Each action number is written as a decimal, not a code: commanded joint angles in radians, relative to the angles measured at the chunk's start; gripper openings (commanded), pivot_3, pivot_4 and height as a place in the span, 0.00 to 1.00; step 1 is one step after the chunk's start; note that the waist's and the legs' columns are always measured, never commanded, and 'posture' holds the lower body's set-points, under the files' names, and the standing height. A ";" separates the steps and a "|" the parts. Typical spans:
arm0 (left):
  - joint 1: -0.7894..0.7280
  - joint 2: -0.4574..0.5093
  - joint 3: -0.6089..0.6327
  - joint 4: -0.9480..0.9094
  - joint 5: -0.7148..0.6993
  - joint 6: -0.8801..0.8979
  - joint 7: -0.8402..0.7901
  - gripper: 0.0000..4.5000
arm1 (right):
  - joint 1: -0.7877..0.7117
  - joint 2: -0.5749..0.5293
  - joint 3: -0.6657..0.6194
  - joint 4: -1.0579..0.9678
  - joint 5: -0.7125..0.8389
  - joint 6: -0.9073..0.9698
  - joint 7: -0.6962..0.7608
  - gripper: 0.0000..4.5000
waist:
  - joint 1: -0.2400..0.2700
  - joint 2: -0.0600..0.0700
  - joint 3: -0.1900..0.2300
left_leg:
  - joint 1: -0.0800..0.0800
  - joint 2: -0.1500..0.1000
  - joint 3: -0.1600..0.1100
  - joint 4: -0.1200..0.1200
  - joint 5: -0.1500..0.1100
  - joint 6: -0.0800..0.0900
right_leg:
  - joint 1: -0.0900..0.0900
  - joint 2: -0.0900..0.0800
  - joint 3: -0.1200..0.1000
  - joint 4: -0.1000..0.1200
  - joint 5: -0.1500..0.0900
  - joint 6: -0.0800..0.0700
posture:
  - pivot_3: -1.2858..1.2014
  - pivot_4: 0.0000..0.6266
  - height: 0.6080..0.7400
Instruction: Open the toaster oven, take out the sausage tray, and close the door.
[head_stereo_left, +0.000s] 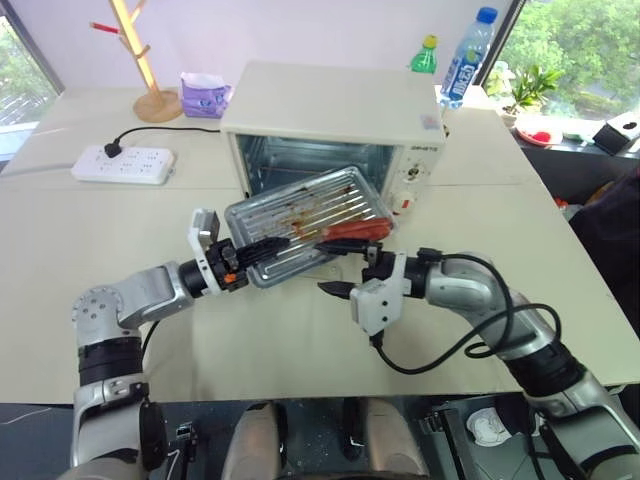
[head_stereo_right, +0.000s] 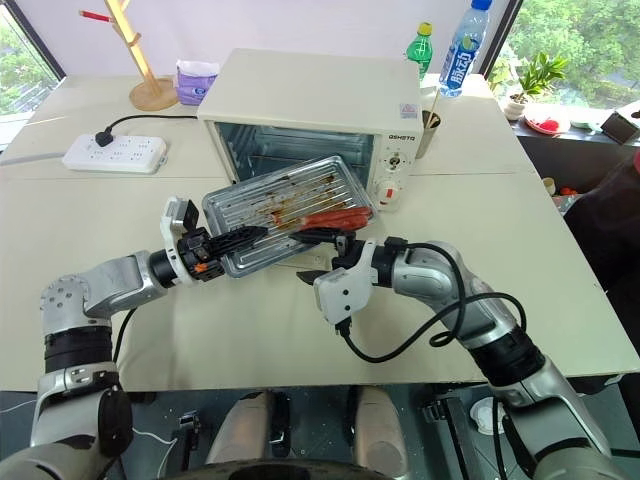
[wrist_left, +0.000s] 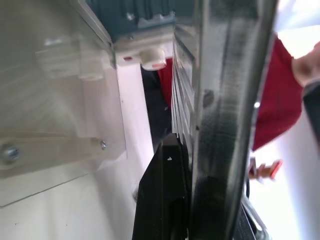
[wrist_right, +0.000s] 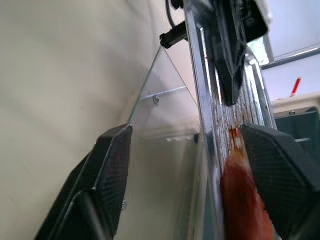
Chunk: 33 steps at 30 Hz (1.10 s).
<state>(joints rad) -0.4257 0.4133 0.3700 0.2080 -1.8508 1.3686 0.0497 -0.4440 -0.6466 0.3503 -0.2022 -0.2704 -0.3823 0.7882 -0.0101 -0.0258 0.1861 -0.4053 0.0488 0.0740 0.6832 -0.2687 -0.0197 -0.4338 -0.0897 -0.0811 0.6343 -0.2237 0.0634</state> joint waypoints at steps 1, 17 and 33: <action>0.049 0.035 -0.017 -0.080 -0.115 -0.068 0.026 0.00 | 0.036 -0.052 -0.084 -0.113 0.134 0.077 0.062 0.72 | 0.000 0.000 0.000 | 0.000 0.000 0.000 0.000 0.000 0.000 | 0.000 0.000 0.000 0.000 0.000 0.000 | 0.52 0.24 0.87; 0.593 0.006 0.254 -0.526 -0.121 -0.298 -0.059 0.00 | 0.296 -0.263 -0.398 -0.128 0.785 0.781 0.274 0.72 | 0.002 0.000 0.000 | 0.001 0.002 -0.001 -0.001 -0.005 0.008 | 0.001 -0.003 0.000 -0.003 -0.003 -0.006 | 0.52 0.24 0.87; 1.008 -0.216 0.396 -0.803 -0.121 -0.683 -0.112 0.00 | 0.030 -0.089 -0.254 0.380 0.569 0.658 0.298 0.72 | 0.012 0.001 0.000 | -0.002 -0.001 0.002 0.000 -0.008 0.014 | -0.001 -0.005 0.000 -0.007 -0.003 -0.006 | 0.52 0.24 0.87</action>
<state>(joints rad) 0.5488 0.2101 0.7086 -0.5513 -1.9480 0.7236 -0.0300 -0.3885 -0.7482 0.0961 0.1538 0.3203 0.3139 1.0844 0.0019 -0.0246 0.1857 -0.4071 0.0476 0.0770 0.6830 -0.2780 -0.0044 -0.4346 -0.0945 -0.0804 0.6259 -0.2270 0.0572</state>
